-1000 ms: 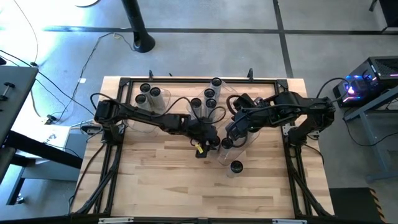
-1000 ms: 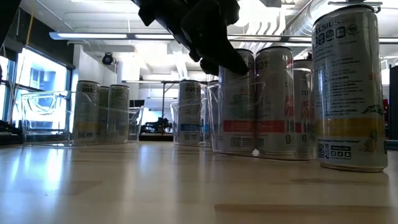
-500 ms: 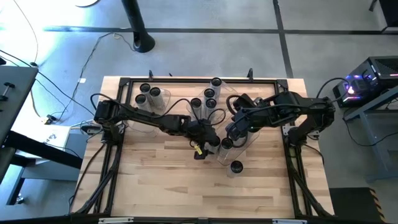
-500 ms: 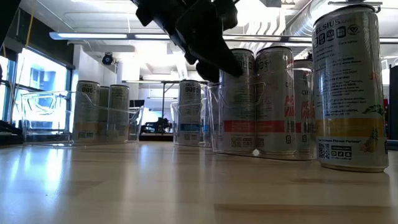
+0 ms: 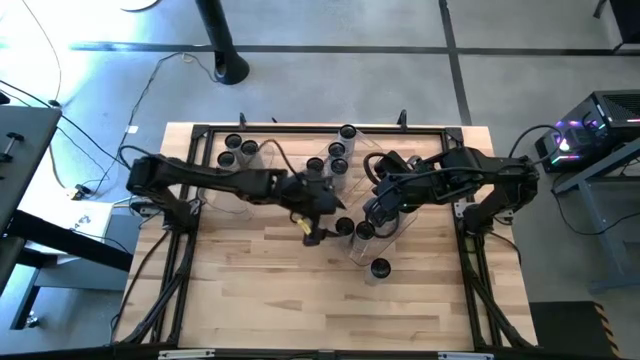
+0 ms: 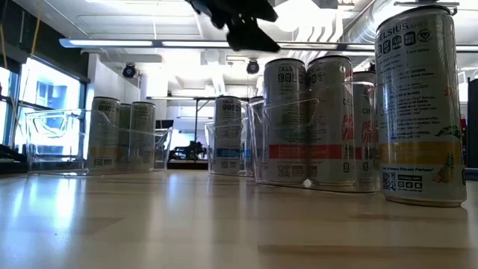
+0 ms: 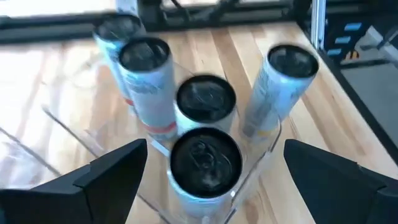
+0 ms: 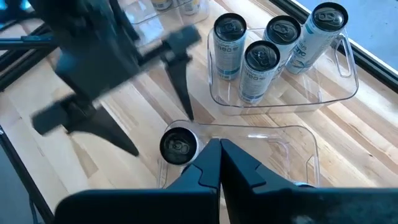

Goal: Sort soda cans
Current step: Put the white-yellow soda can into the top left transparent bin

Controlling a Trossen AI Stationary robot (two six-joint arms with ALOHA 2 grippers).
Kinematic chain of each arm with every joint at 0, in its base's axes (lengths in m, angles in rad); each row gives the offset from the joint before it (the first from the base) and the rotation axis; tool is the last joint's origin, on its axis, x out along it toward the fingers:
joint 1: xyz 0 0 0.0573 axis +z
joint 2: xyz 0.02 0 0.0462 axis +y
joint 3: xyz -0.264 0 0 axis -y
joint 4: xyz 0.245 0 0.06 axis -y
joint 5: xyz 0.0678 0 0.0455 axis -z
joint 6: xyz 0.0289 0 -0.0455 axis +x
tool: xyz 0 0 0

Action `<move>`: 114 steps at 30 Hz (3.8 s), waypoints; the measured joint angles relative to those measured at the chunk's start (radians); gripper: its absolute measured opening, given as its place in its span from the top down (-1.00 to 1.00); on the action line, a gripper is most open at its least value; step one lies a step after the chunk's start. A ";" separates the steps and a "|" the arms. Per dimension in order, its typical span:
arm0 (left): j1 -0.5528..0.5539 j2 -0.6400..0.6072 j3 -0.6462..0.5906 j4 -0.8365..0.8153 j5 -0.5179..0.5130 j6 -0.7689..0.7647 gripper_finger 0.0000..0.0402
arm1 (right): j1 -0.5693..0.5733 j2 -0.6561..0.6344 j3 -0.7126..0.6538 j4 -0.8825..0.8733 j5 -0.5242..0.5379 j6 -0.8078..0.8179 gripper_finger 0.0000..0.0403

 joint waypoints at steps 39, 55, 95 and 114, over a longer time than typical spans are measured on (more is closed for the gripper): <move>-0.177 -0.456 -0.272 0.069 -0.450 -0.565 -0.85 | 0.158 0.067 -0.394 0.011 -0.370 -0.185 -0.45; -0.170 -0.516 -0.271 0.057 -0.507 -0.410 -0.85 | 0.174 0.067 -0.381 0.111 -0.270 -0.101 -0.45; -0.085 -0.656 -0.271 -0.029 -0.375 -0.141 -0.85 | 0.105 -0.004 -0.398 0.157 -0.372 0.042 -0.91; -0.076 -0.652 -0.271 -0.020 -0.386 -0.183 -0.85 | 0.234 -0.015 -0.525 0.382 -0.279 0.096 -0.91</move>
